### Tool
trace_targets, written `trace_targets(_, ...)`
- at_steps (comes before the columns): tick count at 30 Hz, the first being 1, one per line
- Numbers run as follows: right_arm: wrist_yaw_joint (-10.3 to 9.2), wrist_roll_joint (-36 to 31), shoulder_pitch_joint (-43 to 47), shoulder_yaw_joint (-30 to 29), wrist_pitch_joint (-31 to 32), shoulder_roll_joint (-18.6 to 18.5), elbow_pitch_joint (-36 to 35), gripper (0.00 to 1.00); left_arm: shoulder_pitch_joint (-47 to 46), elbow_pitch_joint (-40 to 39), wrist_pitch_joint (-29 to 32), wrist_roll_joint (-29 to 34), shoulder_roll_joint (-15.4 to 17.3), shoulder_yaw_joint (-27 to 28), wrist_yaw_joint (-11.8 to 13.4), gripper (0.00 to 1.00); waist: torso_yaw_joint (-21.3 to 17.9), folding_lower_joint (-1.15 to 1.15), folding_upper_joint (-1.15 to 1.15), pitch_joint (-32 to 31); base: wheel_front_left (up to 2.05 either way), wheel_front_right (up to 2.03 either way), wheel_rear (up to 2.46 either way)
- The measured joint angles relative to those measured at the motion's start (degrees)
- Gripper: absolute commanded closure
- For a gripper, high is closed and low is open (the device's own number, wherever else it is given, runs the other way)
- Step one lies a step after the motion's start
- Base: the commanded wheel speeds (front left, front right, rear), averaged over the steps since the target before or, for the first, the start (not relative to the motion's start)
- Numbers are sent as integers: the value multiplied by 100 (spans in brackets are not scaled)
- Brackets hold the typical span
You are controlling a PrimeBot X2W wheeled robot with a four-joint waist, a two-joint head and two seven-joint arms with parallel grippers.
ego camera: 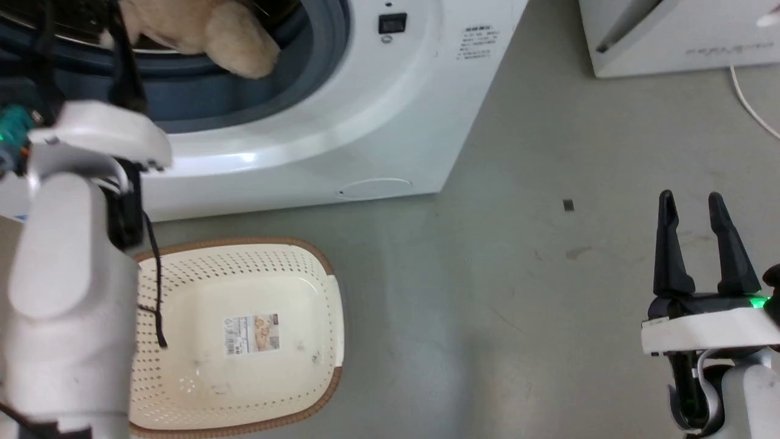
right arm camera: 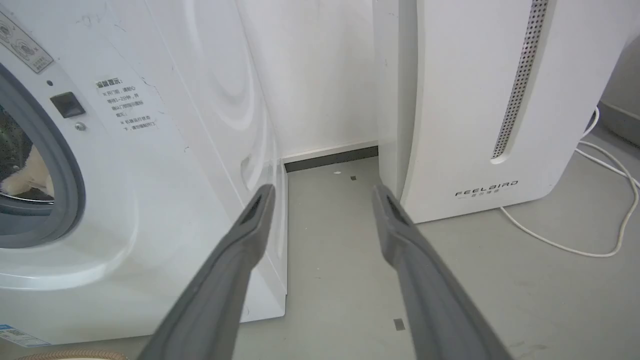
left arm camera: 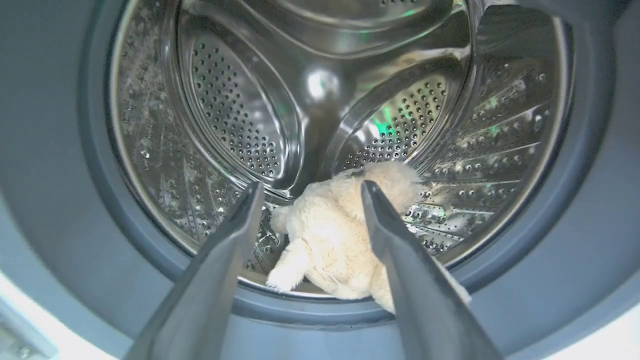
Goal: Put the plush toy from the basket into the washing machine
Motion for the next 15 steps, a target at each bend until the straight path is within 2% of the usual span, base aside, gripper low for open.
trace_targets(15, -1, -403, 627, 104, 0, 0, -286, 0, 2329, -1650, 0, 594, -836, 326, -11, 0, 478, 0, 0, -1138, 0, 0, 0)
